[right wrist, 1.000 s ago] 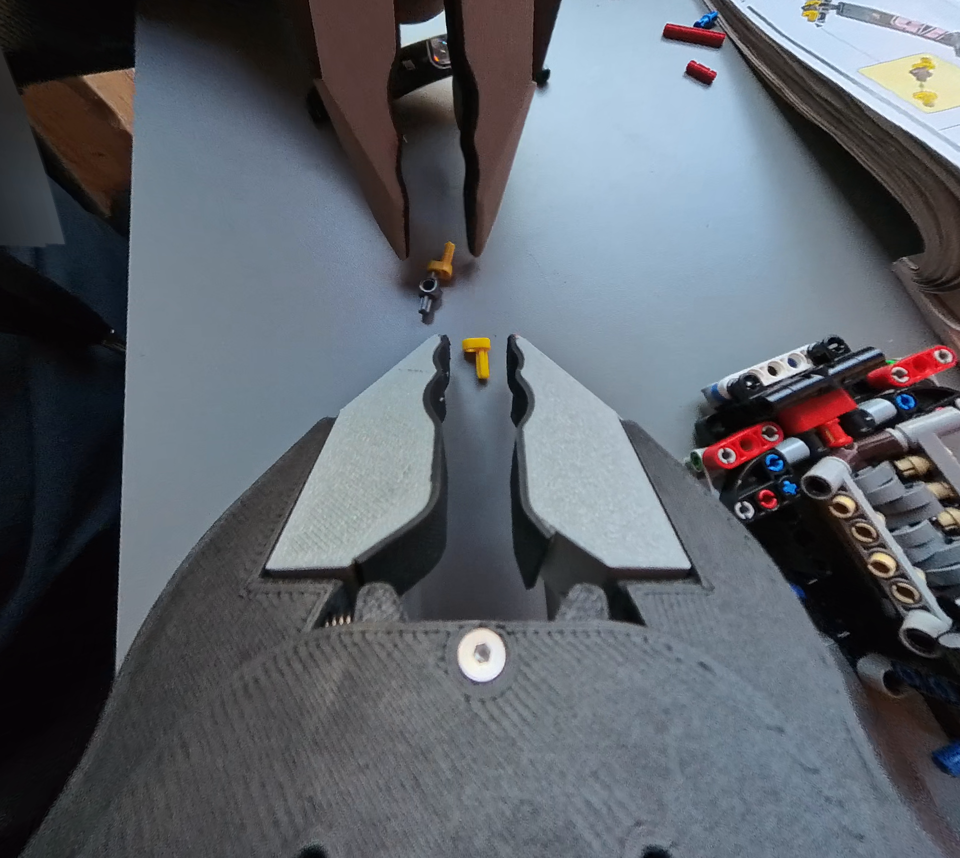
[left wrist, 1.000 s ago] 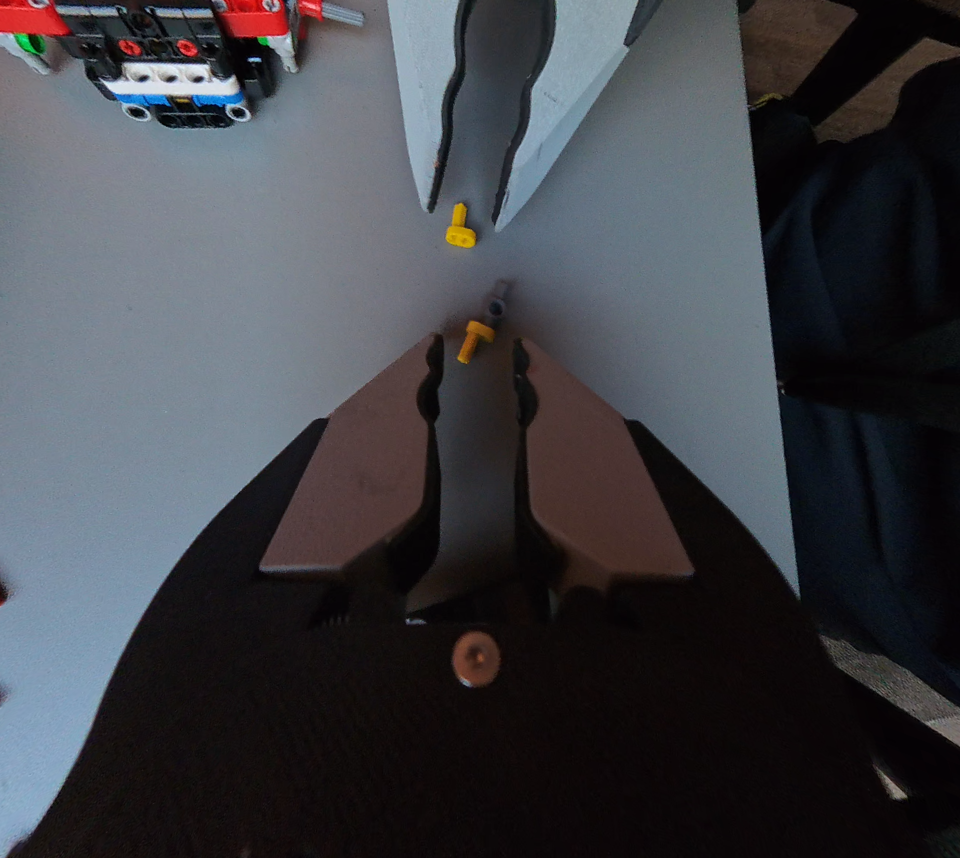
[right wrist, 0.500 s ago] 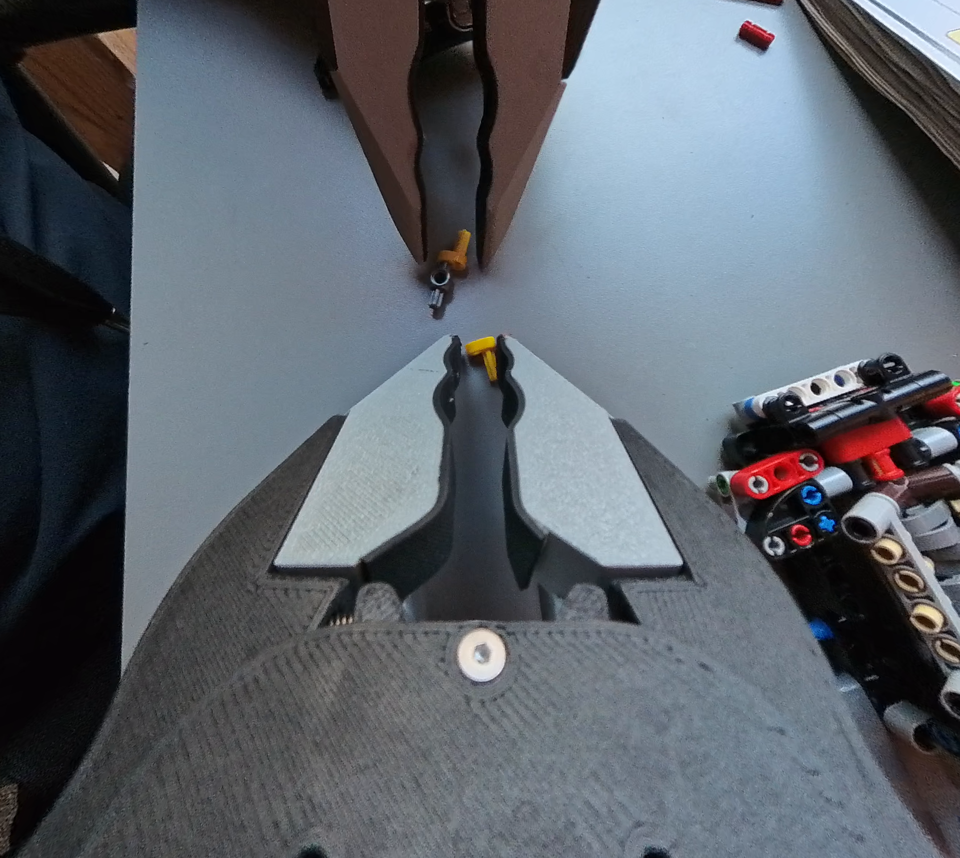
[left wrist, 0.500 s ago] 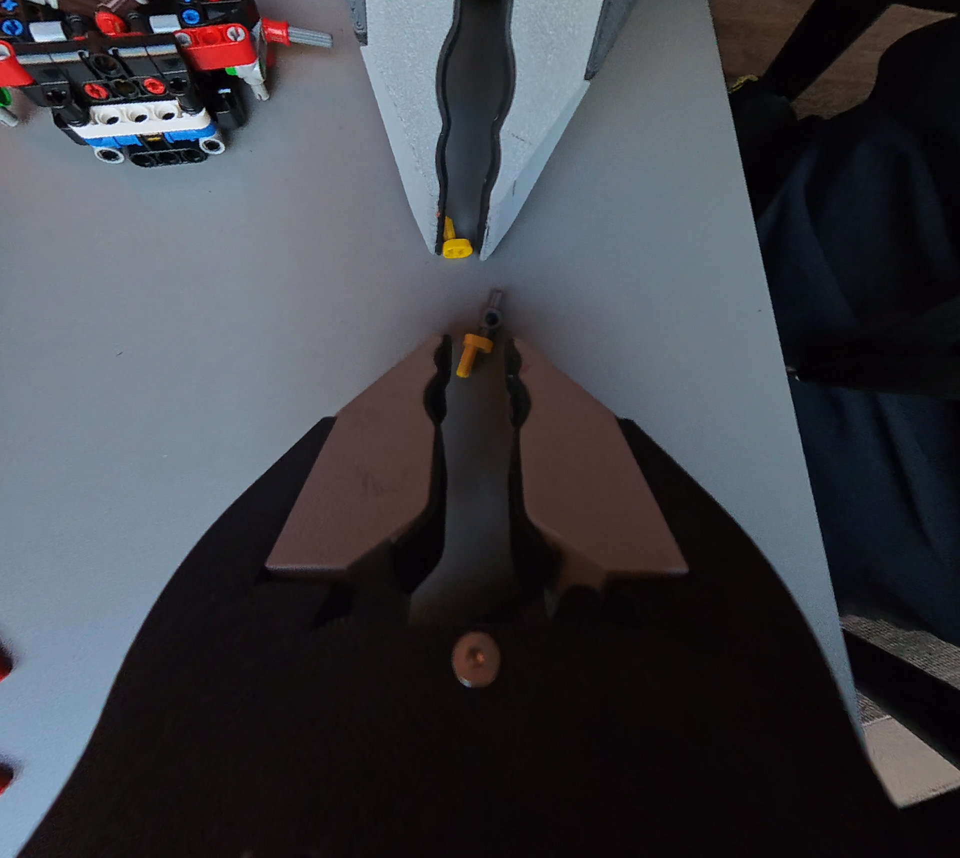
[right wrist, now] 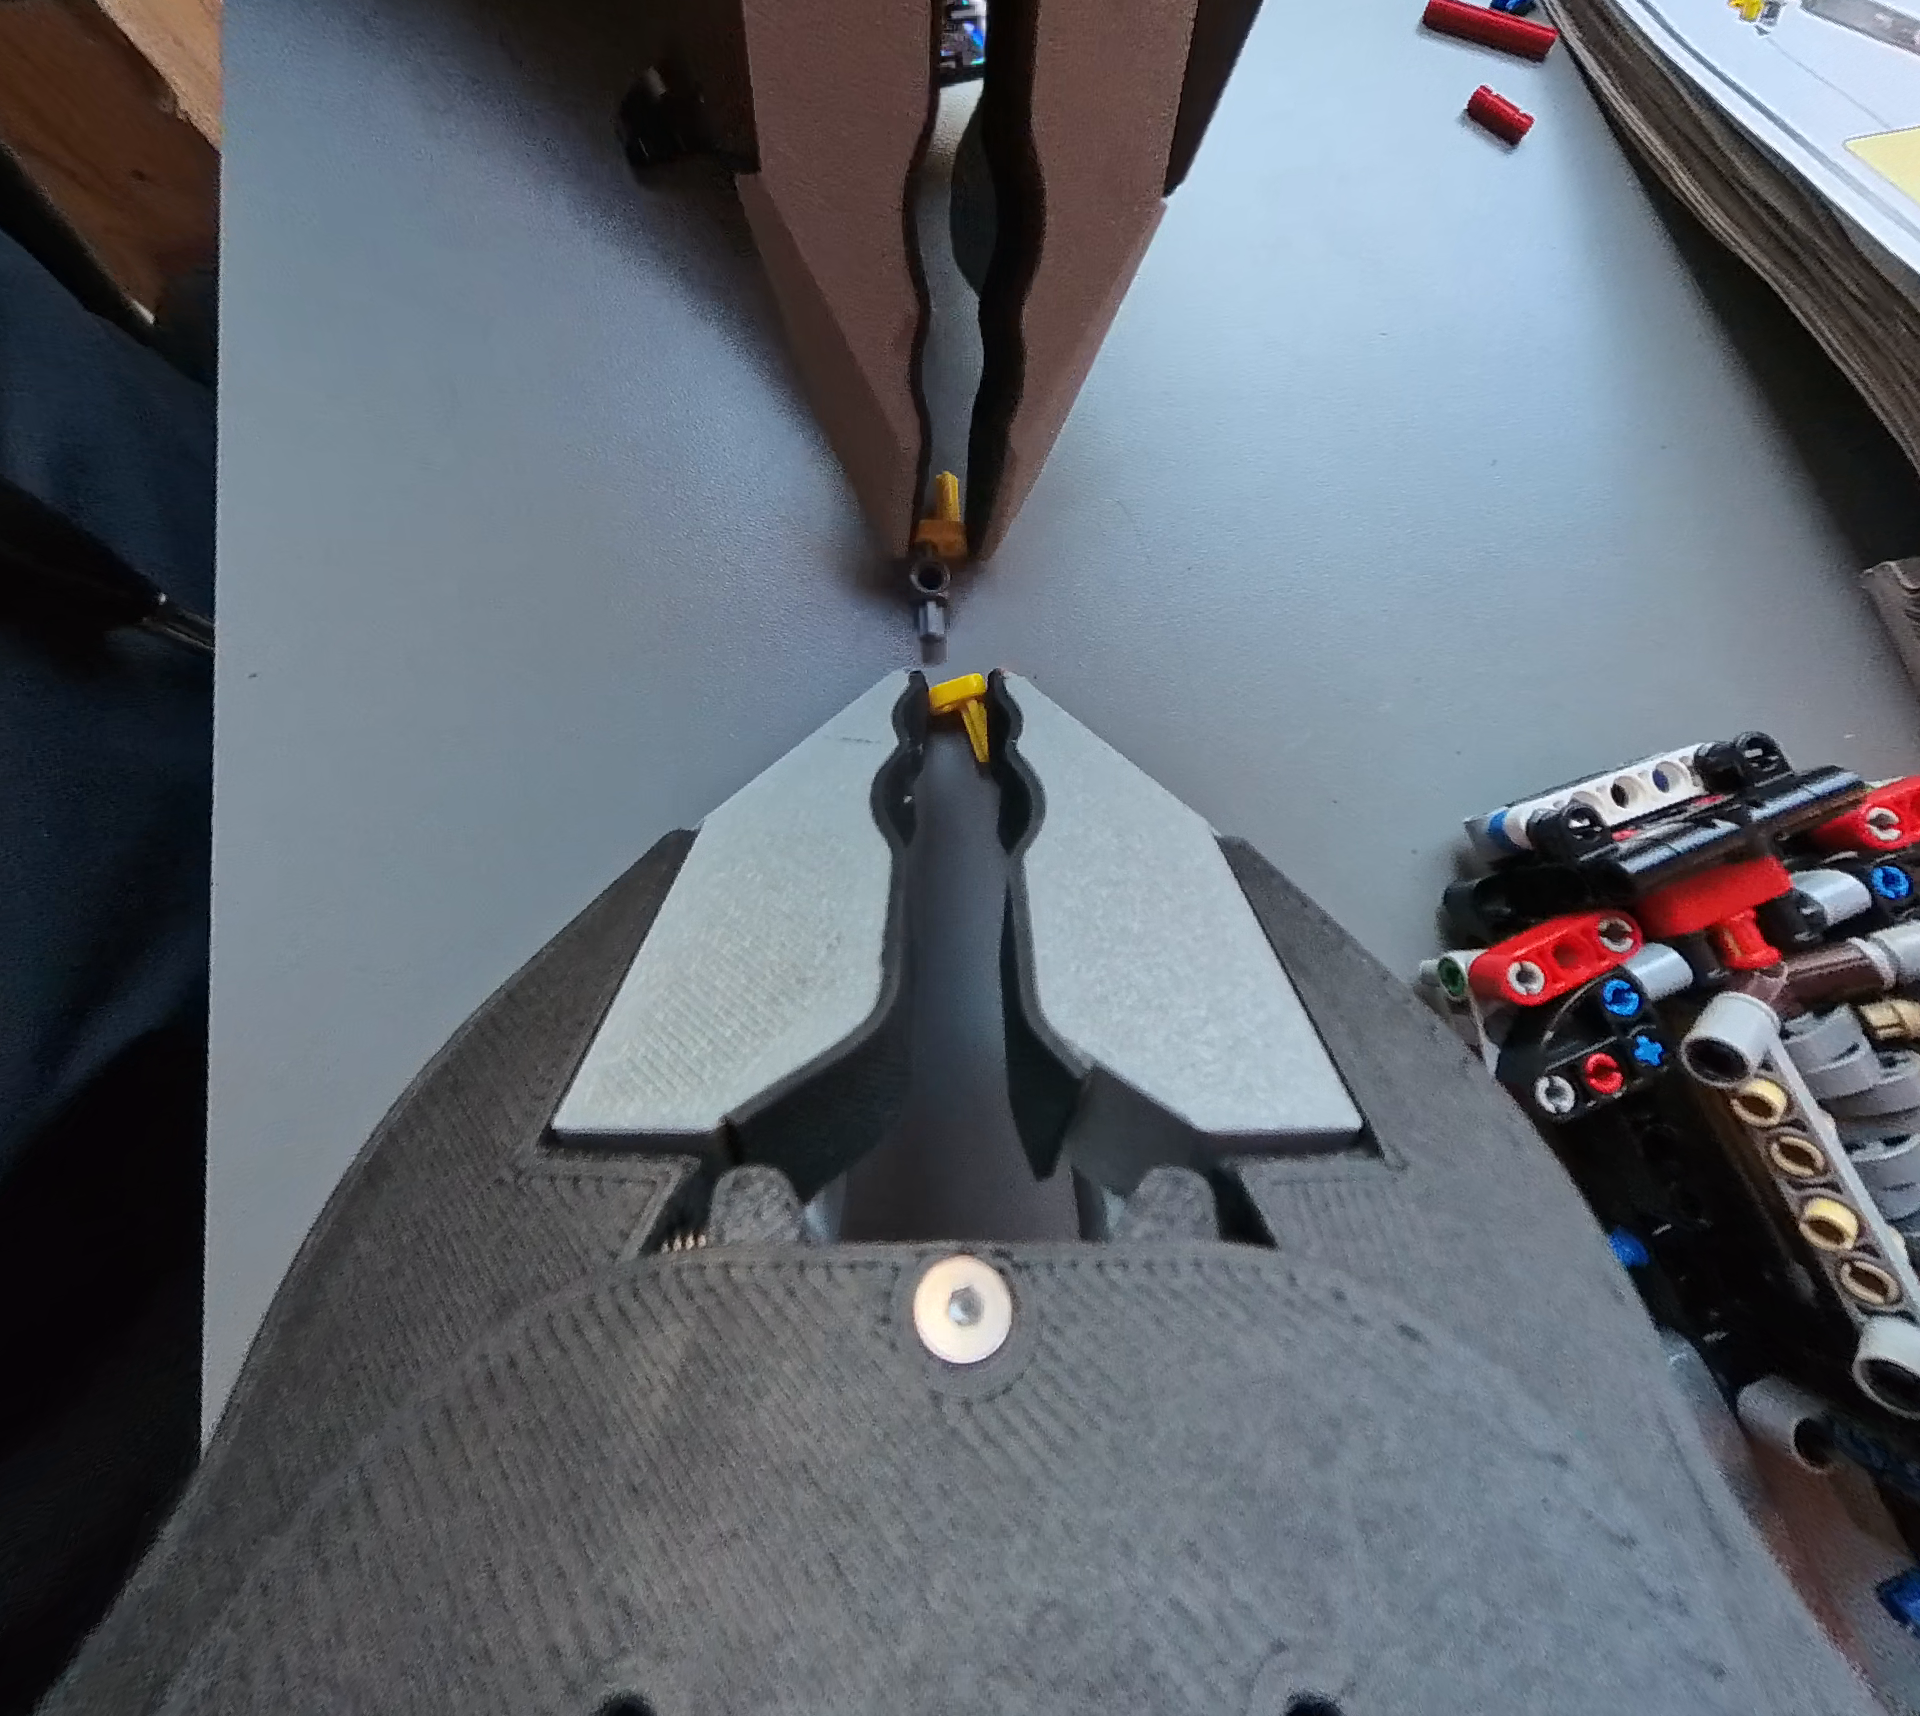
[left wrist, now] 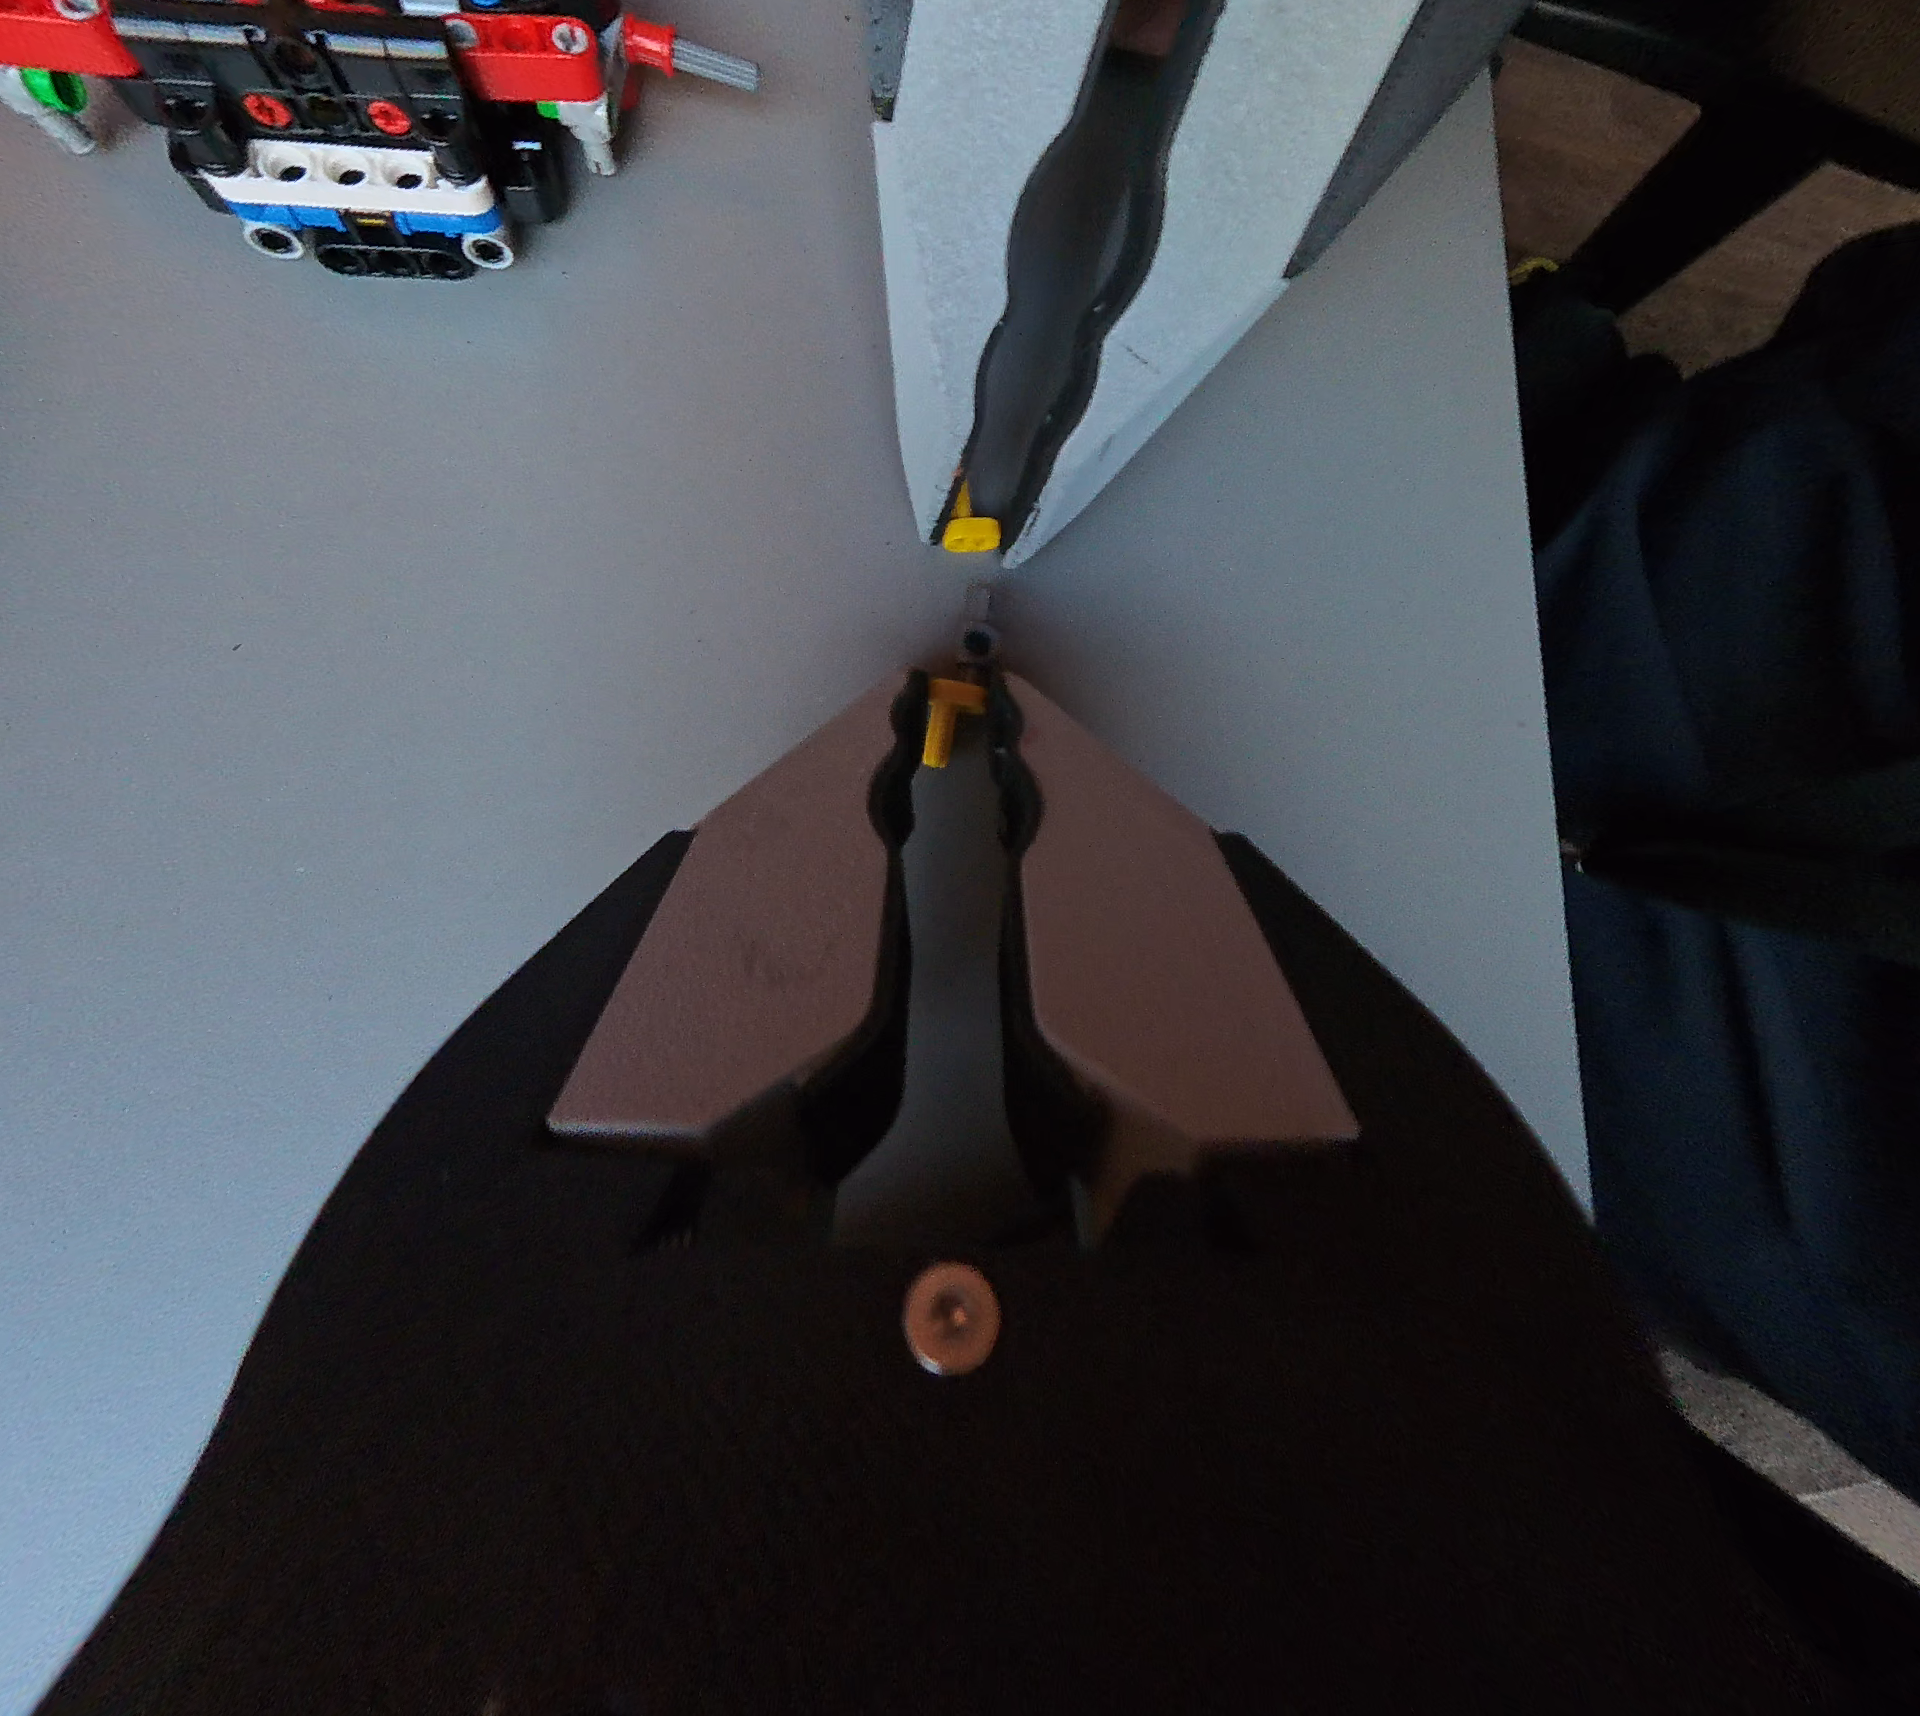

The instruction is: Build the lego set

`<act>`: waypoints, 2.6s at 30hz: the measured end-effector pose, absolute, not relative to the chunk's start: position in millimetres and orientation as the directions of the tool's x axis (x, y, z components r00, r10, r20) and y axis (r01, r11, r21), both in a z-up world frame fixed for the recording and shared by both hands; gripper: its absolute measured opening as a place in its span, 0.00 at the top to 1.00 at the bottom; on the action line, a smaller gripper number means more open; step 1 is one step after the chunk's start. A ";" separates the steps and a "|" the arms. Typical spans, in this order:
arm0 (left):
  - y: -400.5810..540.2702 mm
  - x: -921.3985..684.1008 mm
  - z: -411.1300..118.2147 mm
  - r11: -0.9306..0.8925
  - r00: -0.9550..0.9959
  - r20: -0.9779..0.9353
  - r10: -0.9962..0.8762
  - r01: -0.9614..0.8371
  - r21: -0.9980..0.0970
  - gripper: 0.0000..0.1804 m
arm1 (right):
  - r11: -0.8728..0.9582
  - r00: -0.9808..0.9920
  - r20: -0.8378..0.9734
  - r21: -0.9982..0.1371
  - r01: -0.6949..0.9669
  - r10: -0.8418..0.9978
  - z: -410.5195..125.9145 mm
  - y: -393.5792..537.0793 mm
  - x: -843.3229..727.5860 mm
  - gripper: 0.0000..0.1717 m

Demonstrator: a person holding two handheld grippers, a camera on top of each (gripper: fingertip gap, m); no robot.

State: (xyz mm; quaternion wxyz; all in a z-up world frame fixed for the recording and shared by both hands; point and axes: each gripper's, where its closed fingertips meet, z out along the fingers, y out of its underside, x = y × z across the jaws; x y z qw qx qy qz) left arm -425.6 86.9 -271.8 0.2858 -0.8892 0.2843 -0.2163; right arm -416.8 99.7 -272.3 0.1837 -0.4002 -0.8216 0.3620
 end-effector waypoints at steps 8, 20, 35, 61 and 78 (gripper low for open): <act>90.3 -424.3 -271.8 -0.687 0.769 0.225 -0.598 -0.348 -0.638 0.95 | 0.406 -0.625 -0.022 -0.742 0.533 0.781 -272.0 100.0 -415.1 0.90; 94.2 -423.0 -272.1 -0.678 0.781 0.197 -0.593 -0.353 -0.645 0.95 | 0.418 -0.625 -0.002 -0.741 0.525 0.780 -272.9 102.3 -416.9 0.95; 96.7 -422.5 -272.4 -0.691 0.800 0.198 -0.567 -0.330 -0.643 0.95 | 0.480 -0.624 0.098 -0.734 0.481 0.775 -273.2 102.6 -418.2 0.95; 103.2 -421.1 -271.8 -0.709 0.795 0.220 -0.566 -0.333 -0.622 0.99 | 0.478 -0.580 0.137 -0.730 0.488 0.803 -272.8 106.4 -425.9 0.95; 105.2 -418.2 -271.7 -0.609 0.716 0.157 -0.680 -0.432 -0.665 0.99 | 0.481 -0.664 0.082 -0.754 0.446 0.744 -268.8 112.5 -418.3 1.00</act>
